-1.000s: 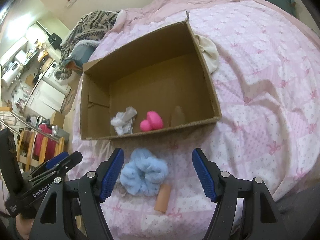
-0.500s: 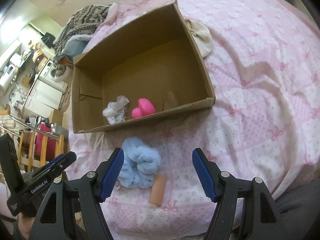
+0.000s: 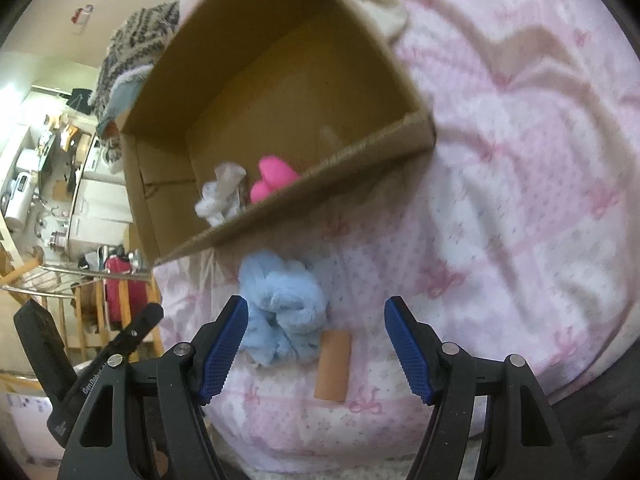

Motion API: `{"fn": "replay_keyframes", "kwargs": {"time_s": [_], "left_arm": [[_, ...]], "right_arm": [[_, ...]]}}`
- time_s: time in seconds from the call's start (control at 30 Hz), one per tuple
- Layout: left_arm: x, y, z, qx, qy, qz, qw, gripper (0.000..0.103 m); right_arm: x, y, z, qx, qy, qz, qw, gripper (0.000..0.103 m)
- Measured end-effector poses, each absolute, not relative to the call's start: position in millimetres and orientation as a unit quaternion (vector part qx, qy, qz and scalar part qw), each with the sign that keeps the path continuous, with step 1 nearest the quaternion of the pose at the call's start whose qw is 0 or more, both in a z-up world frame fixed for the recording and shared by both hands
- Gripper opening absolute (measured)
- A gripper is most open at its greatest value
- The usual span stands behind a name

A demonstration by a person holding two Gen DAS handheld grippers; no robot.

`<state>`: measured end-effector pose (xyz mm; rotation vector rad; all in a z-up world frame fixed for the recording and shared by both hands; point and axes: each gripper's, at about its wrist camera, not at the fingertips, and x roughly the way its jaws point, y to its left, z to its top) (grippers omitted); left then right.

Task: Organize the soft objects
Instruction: 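Grasp the cream crocheted scrunchie with the left tool while the right tool grasps the tan sponge piece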

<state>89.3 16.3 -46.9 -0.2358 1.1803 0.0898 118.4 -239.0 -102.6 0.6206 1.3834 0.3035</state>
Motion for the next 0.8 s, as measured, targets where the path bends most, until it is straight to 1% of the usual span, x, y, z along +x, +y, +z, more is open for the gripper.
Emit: {"fn": "replay_keyframes", "kwargs": {"time_s": [0.13, 0.2, 0.27, 0.3, 0.33, 0.37, 0.43, 0.5, 0.53, 0.67, 0.8], "left_arm": [[91.3, 18.4, -50.3, -0.120, 0.562, 0.045, 0.817, 0.065], [91.7, 18.9, -51.3, -0.123, 0.564, 0.045, 0.815, 0.065], [93.4, 19.5, -54.1, -0.128, 0.569, 0.045, 0.811, 0.065], [94.7, 20.0, -56.3, -0.131, 0.572, 0.044, 0.808, 0.065], [95.5, 20.6, -58.1, -0.134, 0.575, 0.044, 0.806, 0.065], [96.6, 21.7, -60.3, -0.137, 0.578, 0.044, 0.803, 0.065], [98.6, 22.9, -65.9, -0.139, 0.587, 0.045, 0.796, 0.065], [99.3, 23.8, -71.7, -0.145, 0.598, 0.041, 0.787, 0.065], [99.1, 23.7, -73.9, -0.149, 0.602, 0.035, 0.784, 0.065], [98.1, 16.0, -85.1, -0.149, 0.629, 0.010, 0.763, 0.065], [96.1, 6.8, -93.5, -0.148, 0.647, -0.011, 0.748, 0.065]], "right_arm": [[116.7, -213.6, -114.5, 0.220, 0.664, 0.152, 0.698, 0.074], [113.4, -196.6, -123.4, 0.173, 0.689, 0.161, 0.685, 0.074], [110.5, -183.6, -127.2, 0.130, 0.698, 0.163, 0.685, 0.070], [109.4, -177.4, -127.0, 0.105, 0.698, 0.162, 0.689, 0.061], [108.5, -172.4, -126.6, 0.083, 0.697, 0.159, 0.694, 0.046], [107.5, -169.3, -127.5, 0.068, 0.697, 0.157, 0.697, 0.037], [105.9, -166.1, -128.7, 0.048, 0.696, 0.153, 0.700, 0.018], [104.6, -165.5, -126.5, 0.044, 0.693, 0.155, 0.703, 0.008], [103.3, -166.5, -124.6, 0.045, 0.690, 0.157, 0.705, 0.006], [99.0, -178.1, -104.5, 0.063, 0.661, 0.152, 0.732, 0.006], [97.9, -199.4, -78.3, 0.127, 0.611, 0.148, 0.767, 0.006]]}}
